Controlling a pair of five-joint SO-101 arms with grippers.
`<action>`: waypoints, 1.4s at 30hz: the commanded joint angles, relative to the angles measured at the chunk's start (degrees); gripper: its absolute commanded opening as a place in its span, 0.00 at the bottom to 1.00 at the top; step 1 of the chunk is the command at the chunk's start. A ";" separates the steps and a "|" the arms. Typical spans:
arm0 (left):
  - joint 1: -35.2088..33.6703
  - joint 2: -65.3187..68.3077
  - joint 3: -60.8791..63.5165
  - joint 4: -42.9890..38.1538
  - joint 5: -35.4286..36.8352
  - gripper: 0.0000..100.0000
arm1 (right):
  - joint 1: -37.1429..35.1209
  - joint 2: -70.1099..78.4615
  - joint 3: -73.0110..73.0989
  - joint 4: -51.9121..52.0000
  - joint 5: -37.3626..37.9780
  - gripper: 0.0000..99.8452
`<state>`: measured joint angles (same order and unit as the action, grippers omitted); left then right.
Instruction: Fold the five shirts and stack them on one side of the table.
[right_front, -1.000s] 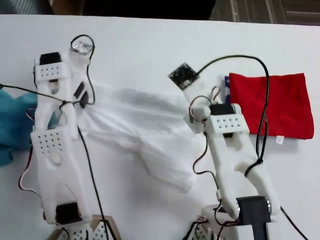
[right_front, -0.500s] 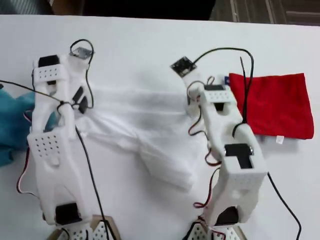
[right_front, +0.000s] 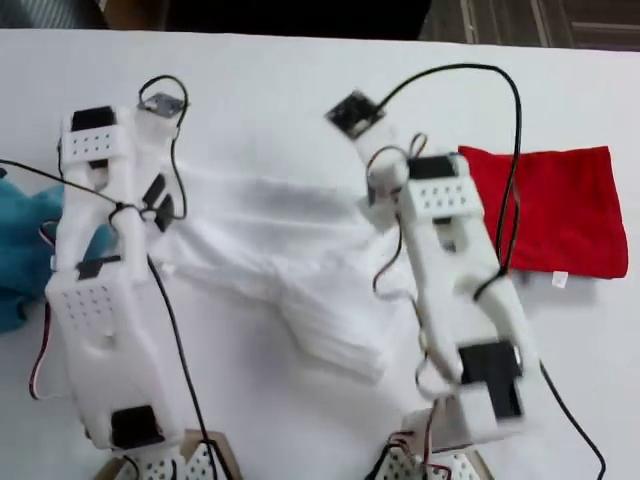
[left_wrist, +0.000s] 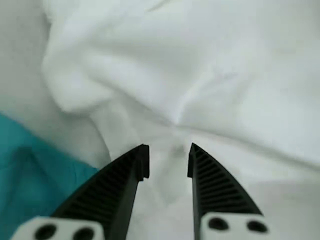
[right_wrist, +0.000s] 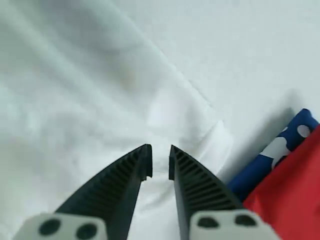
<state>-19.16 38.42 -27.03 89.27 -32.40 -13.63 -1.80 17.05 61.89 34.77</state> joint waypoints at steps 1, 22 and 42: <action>0.53 -12.13 14.73 -8.62 -0.18 0.14 | -3.47 -12.88 10.46 0.31 0.00 0.07; 0.18 -33.76 58.95 -43.87 5.98 0.14 | -21.58 -22.02 29.45 3.30 -0.44 0.17; 0.18 -33.67 58.95 -43.96 5.98 0.14 | -27.38 -21.85 41.67 -0.04 0.09 0.18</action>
<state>-18.55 6.07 31.78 46.64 -26.77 -41.14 -22.55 56.79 64.62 34.77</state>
